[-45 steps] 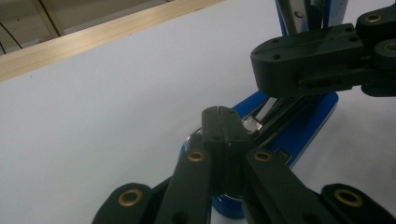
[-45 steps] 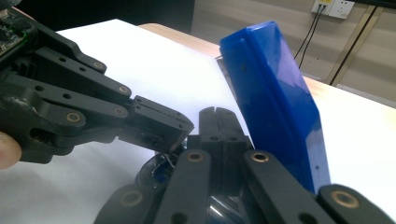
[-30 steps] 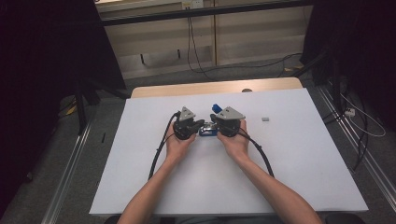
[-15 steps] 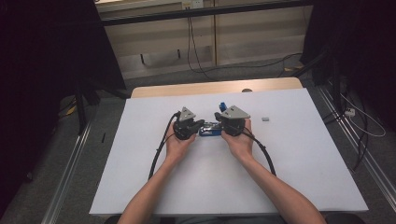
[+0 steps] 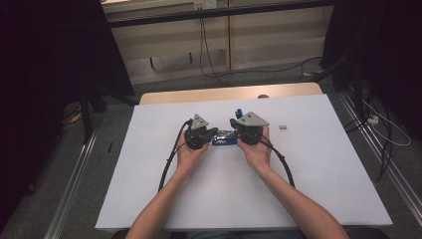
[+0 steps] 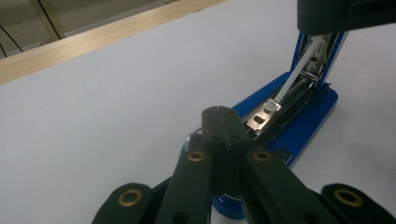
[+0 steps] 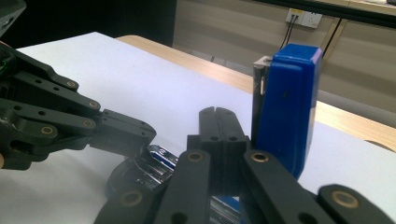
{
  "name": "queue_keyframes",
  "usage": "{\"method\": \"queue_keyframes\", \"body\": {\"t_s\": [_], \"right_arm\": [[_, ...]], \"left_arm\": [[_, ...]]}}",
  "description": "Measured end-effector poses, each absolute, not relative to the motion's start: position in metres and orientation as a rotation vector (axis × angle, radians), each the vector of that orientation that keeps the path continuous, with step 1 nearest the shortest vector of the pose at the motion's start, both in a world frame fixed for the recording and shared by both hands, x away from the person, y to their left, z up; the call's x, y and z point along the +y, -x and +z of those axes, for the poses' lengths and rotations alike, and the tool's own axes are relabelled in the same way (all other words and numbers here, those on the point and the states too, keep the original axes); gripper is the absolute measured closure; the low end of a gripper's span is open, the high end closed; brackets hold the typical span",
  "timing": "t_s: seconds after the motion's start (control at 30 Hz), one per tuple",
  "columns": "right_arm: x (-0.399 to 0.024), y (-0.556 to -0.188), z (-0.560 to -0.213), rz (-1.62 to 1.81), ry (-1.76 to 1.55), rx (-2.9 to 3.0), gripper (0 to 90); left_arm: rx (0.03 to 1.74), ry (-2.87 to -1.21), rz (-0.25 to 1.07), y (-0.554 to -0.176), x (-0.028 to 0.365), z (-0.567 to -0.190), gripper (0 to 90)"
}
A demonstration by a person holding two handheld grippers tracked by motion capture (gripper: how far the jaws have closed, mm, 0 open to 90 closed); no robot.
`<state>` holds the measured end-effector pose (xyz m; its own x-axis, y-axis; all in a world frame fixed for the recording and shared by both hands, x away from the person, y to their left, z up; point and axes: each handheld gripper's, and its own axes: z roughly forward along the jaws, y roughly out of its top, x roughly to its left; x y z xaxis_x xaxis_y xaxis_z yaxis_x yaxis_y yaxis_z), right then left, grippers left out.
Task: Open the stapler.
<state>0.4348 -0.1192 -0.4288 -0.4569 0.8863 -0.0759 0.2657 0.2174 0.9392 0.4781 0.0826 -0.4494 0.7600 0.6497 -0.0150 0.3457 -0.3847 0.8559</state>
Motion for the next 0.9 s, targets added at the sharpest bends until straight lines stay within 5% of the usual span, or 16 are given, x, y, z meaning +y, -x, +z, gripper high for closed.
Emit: {"method": "queue_keyframes", "body": {"t_s": [0.9], "right_arm": [[-0.138,-0.431,-0.422,1.232,-1.081,1.817,90.0]], "left_arm": [[0.743,-2.003,0.406,-0.478,0.083,-0.450,90.0]]}}
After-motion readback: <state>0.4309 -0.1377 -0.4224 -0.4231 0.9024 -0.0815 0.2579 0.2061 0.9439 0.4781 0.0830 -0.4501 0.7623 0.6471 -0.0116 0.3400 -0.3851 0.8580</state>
